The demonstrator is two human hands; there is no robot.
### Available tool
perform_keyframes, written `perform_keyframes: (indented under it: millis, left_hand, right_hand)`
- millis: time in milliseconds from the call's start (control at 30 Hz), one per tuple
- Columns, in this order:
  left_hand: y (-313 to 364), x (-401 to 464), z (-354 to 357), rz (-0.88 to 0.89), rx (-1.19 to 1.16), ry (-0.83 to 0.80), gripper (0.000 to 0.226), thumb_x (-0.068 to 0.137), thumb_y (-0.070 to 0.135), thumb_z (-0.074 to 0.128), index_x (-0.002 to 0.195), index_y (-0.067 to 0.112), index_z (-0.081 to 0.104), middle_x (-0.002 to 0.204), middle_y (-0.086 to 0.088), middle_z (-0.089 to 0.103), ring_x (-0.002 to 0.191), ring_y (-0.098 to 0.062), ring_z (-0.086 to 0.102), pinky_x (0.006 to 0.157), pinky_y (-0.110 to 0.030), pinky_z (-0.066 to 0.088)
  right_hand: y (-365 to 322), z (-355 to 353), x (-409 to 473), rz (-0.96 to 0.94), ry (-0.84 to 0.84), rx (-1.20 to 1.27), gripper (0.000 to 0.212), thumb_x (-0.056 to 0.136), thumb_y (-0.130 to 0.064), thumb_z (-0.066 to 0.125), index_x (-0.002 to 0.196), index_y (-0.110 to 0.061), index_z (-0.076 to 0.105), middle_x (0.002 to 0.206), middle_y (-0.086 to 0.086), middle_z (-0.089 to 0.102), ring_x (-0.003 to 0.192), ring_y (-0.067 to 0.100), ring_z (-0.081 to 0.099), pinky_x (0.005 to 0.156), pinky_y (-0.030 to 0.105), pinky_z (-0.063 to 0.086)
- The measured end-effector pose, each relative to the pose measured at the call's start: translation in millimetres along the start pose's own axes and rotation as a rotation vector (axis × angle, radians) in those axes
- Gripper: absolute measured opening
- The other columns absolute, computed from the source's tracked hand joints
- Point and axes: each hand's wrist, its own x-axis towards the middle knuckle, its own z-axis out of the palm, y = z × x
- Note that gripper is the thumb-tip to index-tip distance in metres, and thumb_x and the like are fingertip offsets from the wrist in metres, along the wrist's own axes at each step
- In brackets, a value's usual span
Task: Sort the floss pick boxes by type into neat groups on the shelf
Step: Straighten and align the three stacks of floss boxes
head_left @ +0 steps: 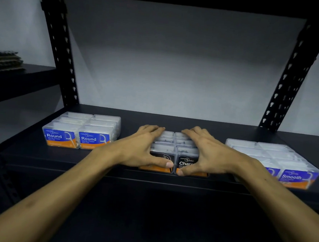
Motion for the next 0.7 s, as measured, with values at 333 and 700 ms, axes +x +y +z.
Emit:
perform_keyframes:
  millis: [333, 700]
  left_hand:
    - [-4.2, 2.0, 2.1, -0.002, -0.05, 0.004, 0.118, 0.07, 0.071, 0.069, 0.159, 0.022, 0.008, 0.167, 0.003, 0.006, 0.153, -0.013, -0.002, 0.12, -0.032, 0.008]
    - [-6.1, 2.2, 4.8, 0.005, -0.092, 0.042, 0.119, 0.068, 0.067, 0.075, 0.159, 0.022, 0.012, 0.166, 0.003, 0.011, 0.153, -0.012, 0.001, 0.122, -0.034, 0.01]
  right_hand:
    - [-0.5, -1.4, 2.6, -0.006, -0.017, -0.003, 0.127, 0.058, -0.075, 0.079, 0.155, -0.021, 0.018, 0.135, -0.008, 0.033, 0.127, 0.011, 0.033, 0.113, 0.034, 0.035]
    - [-2.8, -0.8, 3.4, 0.004, -0.003, -0.016, 0.127, 0.057, -0.073, 0.081, 0.154, -0.019, 0.02, 0.136, -0.006, 0.034, 0.127, 0.012, 0.033, 0.111, 0.033, 0.036]
